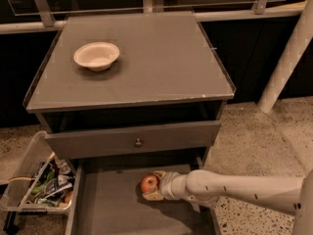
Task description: Place apple into middle drawer
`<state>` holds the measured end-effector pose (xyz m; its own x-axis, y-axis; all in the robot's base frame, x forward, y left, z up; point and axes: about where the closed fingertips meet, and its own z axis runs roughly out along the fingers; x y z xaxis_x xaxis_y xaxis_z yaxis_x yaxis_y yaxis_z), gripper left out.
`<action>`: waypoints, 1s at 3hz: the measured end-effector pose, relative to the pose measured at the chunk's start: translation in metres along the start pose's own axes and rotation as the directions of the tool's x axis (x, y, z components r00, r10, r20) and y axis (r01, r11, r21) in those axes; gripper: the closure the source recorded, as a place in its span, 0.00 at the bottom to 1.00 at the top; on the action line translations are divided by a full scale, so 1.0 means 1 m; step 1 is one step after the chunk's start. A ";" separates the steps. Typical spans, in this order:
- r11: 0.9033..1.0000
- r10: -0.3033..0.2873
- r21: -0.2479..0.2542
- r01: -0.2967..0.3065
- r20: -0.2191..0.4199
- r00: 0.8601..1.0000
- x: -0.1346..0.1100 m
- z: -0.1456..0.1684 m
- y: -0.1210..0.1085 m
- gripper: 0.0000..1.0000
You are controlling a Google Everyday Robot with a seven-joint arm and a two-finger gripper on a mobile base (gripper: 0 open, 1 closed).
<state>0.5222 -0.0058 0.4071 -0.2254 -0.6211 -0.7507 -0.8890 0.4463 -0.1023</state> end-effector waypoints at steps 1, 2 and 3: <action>1.000 0.005 0.003 -0.005 -0.017 1.000 0.013 0.019 0.002 1.00; 1.000 0.019 0.006 -0.019 -0.037 0.999 0.026 0.026 0.002 1.00; 1.000 0.019 0.006 -0.019 -0.038 0.999 0.027 0.026 0.002 0.82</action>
Offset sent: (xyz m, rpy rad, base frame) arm 0.0039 -0.0062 -0.0548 -0.0445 0.0435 -0.0400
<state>0.5251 -0.0046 0.3697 -0.2573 -0.6362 -0.7274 -0.8824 0.4616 -0.0916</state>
